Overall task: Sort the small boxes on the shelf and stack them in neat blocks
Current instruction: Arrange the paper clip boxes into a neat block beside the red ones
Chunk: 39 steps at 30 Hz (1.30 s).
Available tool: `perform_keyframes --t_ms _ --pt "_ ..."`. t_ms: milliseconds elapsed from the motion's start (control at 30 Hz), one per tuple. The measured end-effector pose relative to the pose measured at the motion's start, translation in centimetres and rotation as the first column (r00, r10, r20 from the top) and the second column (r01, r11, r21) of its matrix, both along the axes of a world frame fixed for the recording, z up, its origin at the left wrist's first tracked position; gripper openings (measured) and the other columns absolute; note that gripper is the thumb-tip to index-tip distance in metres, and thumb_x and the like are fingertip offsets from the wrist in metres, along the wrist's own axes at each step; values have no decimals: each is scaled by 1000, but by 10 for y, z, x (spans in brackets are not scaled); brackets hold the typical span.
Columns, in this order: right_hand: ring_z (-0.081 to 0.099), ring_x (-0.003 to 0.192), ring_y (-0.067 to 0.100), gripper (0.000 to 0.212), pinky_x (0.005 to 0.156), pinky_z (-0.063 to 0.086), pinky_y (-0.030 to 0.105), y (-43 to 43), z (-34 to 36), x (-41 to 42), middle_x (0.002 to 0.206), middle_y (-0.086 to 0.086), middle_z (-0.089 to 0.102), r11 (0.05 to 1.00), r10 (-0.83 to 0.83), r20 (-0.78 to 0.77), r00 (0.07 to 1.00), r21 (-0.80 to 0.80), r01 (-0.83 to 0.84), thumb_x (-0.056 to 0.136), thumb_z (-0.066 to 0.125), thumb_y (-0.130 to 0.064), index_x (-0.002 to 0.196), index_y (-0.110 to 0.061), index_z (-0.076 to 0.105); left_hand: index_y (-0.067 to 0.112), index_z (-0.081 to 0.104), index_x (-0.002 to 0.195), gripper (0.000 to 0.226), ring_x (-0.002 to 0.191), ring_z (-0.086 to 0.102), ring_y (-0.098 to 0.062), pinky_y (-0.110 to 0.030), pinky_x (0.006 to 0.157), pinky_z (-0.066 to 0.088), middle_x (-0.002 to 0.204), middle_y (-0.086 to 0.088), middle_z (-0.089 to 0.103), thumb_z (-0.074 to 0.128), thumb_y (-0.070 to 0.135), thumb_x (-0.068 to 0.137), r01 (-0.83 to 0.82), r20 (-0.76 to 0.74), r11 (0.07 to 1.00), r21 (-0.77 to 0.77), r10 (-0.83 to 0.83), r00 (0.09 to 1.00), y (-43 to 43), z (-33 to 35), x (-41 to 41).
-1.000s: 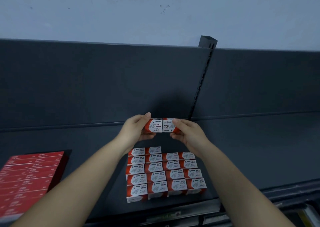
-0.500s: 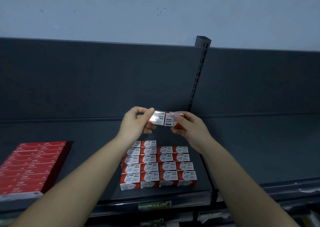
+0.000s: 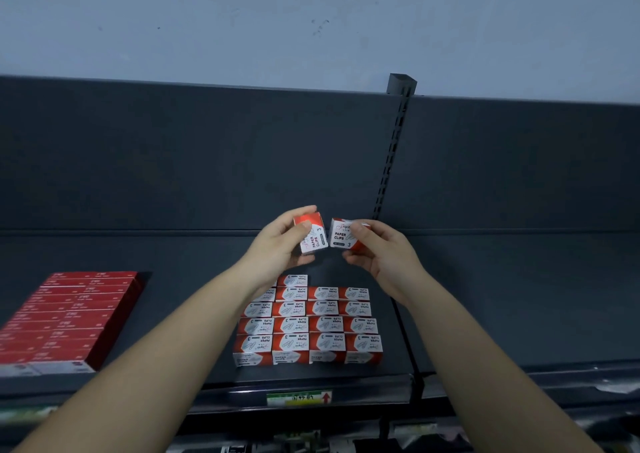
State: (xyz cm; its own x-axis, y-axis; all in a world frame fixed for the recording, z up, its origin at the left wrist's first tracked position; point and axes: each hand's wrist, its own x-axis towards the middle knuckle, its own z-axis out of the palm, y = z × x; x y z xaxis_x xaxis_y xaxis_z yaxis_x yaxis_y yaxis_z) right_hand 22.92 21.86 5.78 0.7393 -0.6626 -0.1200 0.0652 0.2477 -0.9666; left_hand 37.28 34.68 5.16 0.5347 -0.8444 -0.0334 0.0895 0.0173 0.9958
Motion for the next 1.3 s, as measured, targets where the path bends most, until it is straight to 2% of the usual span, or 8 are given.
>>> perform_keyframes --t_ms 133,233,333,533,967,1100,1233,1300 --pt "67 73 18 21 65 56 24 0 1 -2 94 9 74 999 13 -17 1000 -42 -14 91 65 -22 109 -10 68 32 50 131 37 92 72 -16 -27 73 57 102 -6 71 56 15 97 2 62 1000 22 -4 998 1 1 -5" --pt "67 69 18 23 61 56 24 -3 1 -5 94 10 72 998 -20 -16 1000 -54 19 92 65 -21 113 -12 66 24 53 127 35 82 73 -20 -29 73 54 96 -5 74 63 22 94 -59 88 998 29 56 995 2 -1 -3" --pt "66 67 17 23 62 56 25 -5 1 -8 92 8 71 994 -38 -44 998 -104 33 92 66 -22 114 -15 64 21 63 114 27 84 73 -21 -33 80 56 96 -1 75 69 26 88 -76 147 995 65 66 987 3 0 0" --pt "65 70 14 21 64 54 27 -2 -3 -6 95 1 72 950 -28 -166 986 -312 -26 91 65 -36 108 -22 65 25 69 104 19 86 71 -6 -14 67 53 92 7 75 70 30 86 -82 274 993 87 55 960 5 4 -2" --pt "70 88 16 25 77 59 31 -5 -10 -4 99 0 72 953 20 -156 988 -297 -66 91 65 -34 112 -21 61 27 67 105 23 90 71 -9 -26 80 57 97 8 74 73 30 84 -74 331 989 128 28 943 5 3 5" --pt "67 103 17 23 85 58 33 -9 -15 -4 112 3 68 948 85 -163 983 -291 -131 93 62 -28 114 -19 56 29 68 116 30 93 68 -5 -19 76 55 106 13 70 71 26 86 -54 447 976 211 -47 893 2 2 5" --pt "65 106 17 19 89 57 34 -16 -22 -6 115 2 64 910 87 -222 971 -378 -168 96 61 -21 114 -20 54 31 70 107 24 89 66 -4 -20 73 52 99 17 69 74 24 84 -32 572 969 247 -119 812 -7 -1 3" --pt "65 104 16 20 89 57 32 -19 -27 -8 114 1 64 886 79 -254 964 -425 -184 96 60 -20 115 -20 56 34 69 106 24 91 64 -3 -24 78 52 98 19 68 75 29 83 -58 642 962 266 -132 755 -15 -8 3"
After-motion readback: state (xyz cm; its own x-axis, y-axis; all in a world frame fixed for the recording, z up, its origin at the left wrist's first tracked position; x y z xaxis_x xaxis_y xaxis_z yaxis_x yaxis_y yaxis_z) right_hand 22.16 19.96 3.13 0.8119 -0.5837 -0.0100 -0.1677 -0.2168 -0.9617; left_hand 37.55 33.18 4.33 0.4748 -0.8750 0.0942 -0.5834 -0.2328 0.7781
